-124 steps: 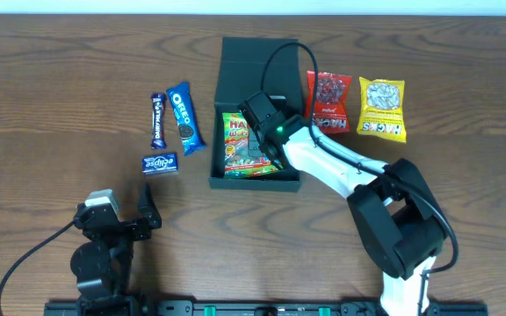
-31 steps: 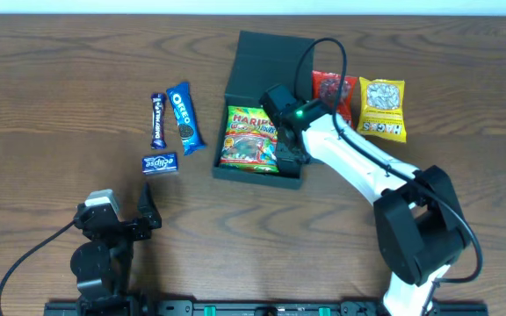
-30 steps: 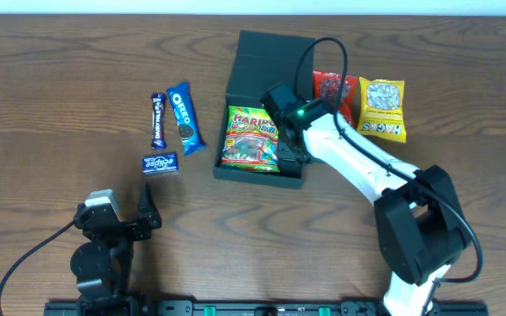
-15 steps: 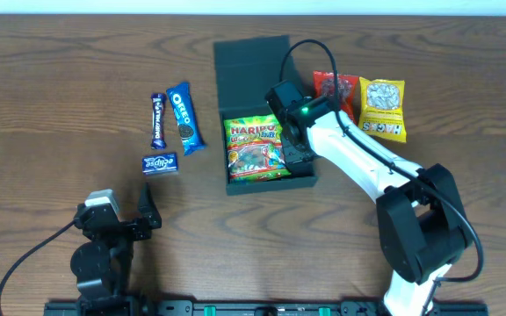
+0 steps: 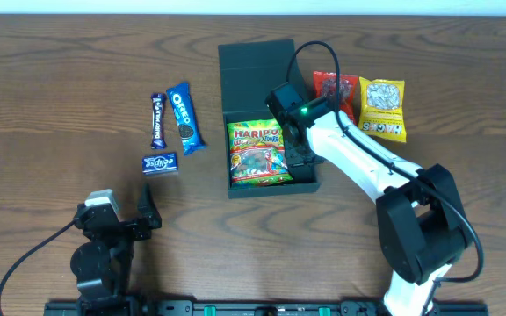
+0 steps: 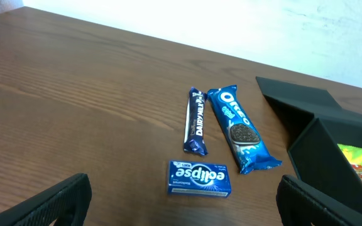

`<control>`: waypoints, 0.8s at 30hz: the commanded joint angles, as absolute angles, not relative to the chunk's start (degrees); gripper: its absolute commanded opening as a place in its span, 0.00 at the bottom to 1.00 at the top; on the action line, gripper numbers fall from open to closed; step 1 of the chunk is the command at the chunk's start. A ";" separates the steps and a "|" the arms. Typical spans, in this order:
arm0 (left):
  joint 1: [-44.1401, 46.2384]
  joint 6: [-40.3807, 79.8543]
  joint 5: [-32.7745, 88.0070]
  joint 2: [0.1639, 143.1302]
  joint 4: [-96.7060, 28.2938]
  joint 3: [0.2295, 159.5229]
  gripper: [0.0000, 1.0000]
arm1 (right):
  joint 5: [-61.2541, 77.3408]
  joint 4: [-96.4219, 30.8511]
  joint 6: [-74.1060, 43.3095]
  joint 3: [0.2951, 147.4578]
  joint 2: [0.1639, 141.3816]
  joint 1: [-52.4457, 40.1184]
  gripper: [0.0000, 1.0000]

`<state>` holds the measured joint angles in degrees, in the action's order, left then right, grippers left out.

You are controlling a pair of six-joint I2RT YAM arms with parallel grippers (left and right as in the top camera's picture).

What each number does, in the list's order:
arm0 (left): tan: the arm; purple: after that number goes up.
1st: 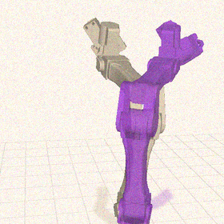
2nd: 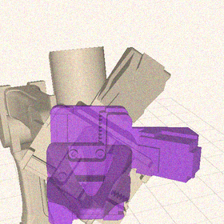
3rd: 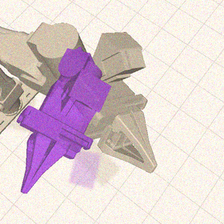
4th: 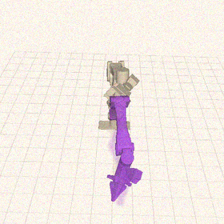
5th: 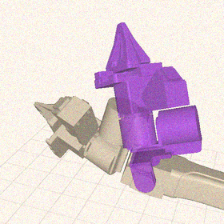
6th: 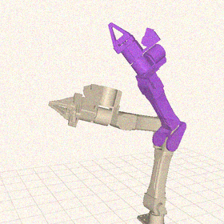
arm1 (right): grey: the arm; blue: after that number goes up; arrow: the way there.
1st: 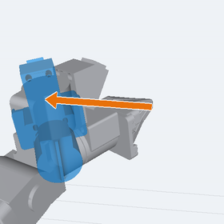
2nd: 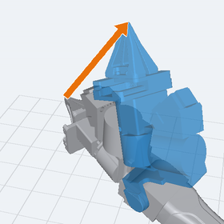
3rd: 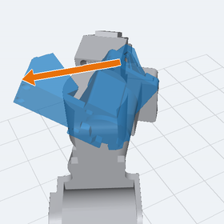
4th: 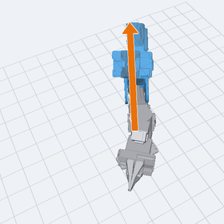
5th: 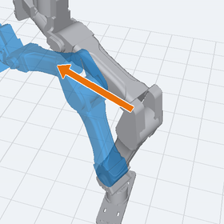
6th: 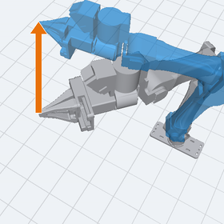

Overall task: Pack container
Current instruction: 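Release the bag and push it flat inside the box, then raise right gripper out of the box and move right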

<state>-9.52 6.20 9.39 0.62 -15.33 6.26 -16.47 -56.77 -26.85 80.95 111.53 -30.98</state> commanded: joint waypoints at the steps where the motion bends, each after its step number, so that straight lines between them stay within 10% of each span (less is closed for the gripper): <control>1: -9.30 6.02 8.84 0.25 -15.77 4.86 0.95 | -19.09 -57.78 -30.50 80.75 112.14 -30.06 0.01; 12: -9.30 6.02 8.84 0.25 -15.77 4.86 0.95 | -19.31 -58.33 -34.41 80.75 112.14 -29.21 0.02; 15: -9.30 6.00 8.84 0.25 -15.77 4.86 0.95 | -19.29 -57.43 -34.41 80.75 112.14 -29.21 0.54; 24: -9.30 6.02 8.84 0.25 -15.77 4.86 0.95 | -19.16 -64.16 -33.06 90.50 108.40 -29.30 0.87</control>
<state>-9.52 6.20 9.39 0.62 -15.31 6.26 -17.82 -62.65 -33.47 85.06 111.55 -29.36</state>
